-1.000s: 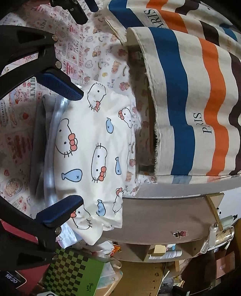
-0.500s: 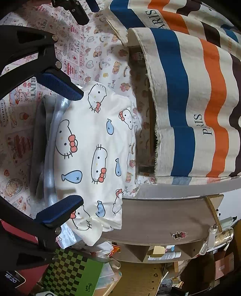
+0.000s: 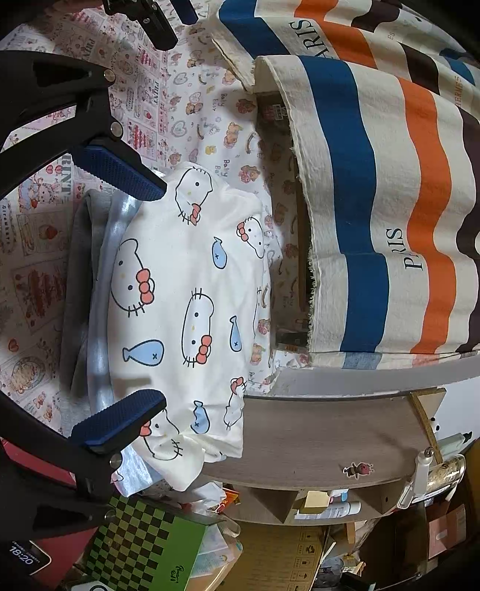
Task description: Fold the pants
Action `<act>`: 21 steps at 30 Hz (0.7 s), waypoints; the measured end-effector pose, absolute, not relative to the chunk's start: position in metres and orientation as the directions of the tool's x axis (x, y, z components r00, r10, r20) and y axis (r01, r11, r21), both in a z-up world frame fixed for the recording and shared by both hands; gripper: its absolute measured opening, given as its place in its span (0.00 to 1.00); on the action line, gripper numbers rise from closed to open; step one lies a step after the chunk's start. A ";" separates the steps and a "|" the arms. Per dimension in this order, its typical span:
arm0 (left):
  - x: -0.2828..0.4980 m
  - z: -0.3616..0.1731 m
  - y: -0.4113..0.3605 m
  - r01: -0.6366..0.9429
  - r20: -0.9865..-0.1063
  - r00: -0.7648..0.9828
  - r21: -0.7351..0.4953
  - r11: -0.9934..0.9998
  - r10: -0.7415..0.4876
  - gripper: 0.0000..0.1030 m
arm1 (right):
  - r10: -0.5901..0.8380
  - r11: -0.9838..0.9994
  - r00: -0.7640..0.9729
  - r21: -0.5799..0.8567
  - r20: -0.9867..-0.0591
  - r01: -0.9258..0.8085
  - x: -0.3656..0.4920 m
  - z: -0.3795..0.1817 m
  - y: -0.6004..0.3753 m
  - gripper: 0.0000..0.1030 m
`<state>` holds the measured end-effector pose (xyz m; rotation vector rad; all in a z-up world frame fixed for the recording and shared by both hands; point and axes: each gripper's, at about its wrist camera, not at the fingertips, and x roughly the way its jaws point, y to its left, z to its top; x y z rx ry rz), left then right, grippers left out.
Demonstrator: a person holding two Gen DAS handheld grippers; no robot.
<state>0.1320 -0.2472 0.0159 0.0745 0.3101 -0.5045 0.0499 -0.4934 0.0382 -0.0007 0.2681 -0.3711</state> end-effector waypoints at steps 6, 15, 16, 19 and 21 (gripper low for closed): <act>0.132 0.015 -0.246 0.489 -0.313 0.828 -0.007 0.872 -0.466 1.00 | -0.358 0.932 0.897 -0.049 -0.259 0.358 0.050 0.038 -0.493 1.00; 0.132 0.016 -0.247 0.488 -0.313 0.828 -0.007 0.873 -0.466 1.00 | -0.358 0.932 0.897 -0.049 -0.259 0.358 0.050 0.038 -0.493 1.00; 0.132 0.016 -0.246 0.489 -0.312 0.828 -0.006 0.872 -0.466 1.00 | -0.358 0.932 0.897 -0.049 -0.259 0.358 0.050 0.038 -0.493 1.00; 0.132 0.016 -0.247 0.489 -0.314 0.827 -0.007 0.872 -0.466 1.00 | -0.358 0.932 0.897 -0.049 -0.259 0.358 0.050 0.038 -0.493 1.00; 0.132 0.016 -0.247 0.489 -0.314 0.827 -0.008 0.872 -0.466 1.00 | -0.358 0.932 0.897 -0.050 -0.260 0.358 0.050 0.038 -0.493 1.00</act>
